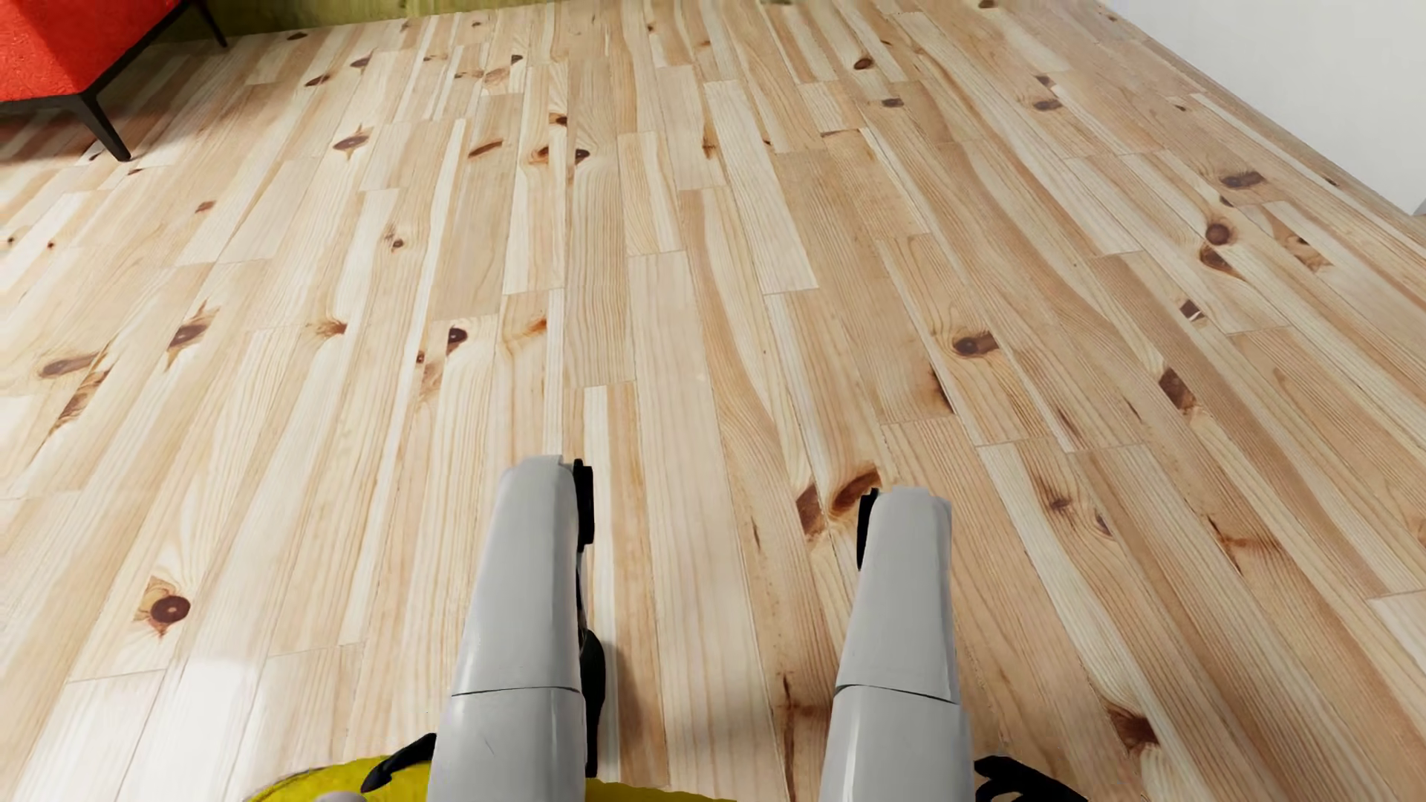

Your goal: Take a seat on the chair

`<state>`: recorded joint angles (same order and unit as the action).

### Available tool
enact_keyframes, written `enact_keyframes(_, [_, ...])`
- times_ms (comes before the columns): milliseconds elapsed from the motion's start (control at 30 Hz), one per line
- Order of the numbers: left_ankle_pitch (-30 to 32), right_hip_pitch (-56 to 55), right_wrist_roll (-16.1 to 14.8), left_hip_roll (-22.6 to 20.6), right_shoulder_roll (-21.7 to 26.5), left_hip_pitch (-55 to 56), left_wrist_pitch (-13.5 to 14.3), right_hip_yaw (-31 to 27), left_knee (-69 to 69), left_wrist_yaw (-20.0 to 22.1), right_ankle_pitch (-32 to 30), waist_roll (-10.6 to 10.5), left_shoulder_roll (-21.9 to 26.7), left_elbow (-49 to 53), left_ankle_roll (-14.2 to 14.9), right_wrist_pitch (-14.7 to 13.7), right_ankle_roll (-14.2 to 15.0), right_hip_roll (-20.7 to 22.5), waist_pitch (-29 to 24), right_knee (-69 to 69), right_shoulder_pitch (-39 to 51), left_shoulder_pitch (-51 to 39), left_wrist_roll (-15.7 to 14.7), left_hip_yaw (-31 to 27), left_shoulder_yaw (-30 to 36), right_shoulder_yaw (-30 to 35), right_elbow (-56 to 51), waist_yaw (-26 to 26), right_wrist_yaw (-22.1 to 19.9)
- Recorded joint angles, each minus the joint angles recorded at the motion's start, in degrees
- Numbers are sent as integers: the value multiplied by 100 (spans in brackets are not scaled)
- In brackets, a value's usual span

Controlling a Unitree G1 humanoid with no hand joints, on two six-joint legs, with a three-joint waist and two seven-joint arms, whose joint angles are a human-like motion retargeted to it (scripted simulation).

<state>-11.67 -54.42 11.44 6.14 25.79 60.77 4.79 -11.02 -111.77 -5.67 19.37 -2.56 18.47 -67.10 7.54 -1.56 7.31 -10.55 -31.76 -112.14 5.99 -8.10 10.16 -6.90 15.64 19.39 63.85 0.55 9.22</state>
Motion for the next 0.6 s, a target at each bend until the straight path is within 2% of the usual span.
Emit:
enact_keyframes(33, [4,14,189,2,-76,-24,-34,6,8,-128,2,1,-86,-203,6,11,-1,-16,9,1,-133,161,170,6,-30,-32,171,3,142])
enact_keyframes(67, [0,20,210,9,-143,-43,-45,11,9,-149,1,-8,-175,-320,-1,27,-6,-12,28,-1,-278,361,214,17,-101,-99,280,8,187])
enact_keyframes(167, [7,13,-69,-25,-324,-93,5,-1,31,-281,6,4,-322,-194,33,28,-5,-51,67,-19,-749,867,236,19,-314,-490,106,13,-24])
enact_keyframes(233, [22,19,-195,-51,-358,-126,39,-10,44,-432,-2,-1,-380,33,30,-4,-11,-57,79,-26,-930,1027,280,22,-335,-591,-233,19,14])
enact_keyframes(300, [40,38,-126,-88,-309,-177,102,-27,61,-544,-6,1,-405,254,42,-120,-14,-72,79,-32,-965,1038,325,18,-275,-547,-553,18,129])
enact_keyframes(400, [54,61,90,-118,-247,-222,128,-31,79,-403,-25,-25,-437,323,7,-210,-38,-39,82,-24,-739,844,296,26,-116,-301,-690,9,80])
enact_keyframes(600, [46,109,14,-137,-239,-300,121,-44,85,-229,14,-52,-360,434,-16,-119,-39,-31,-32,-35,-310,511,193,36,114,-135,-447,-24,-251])
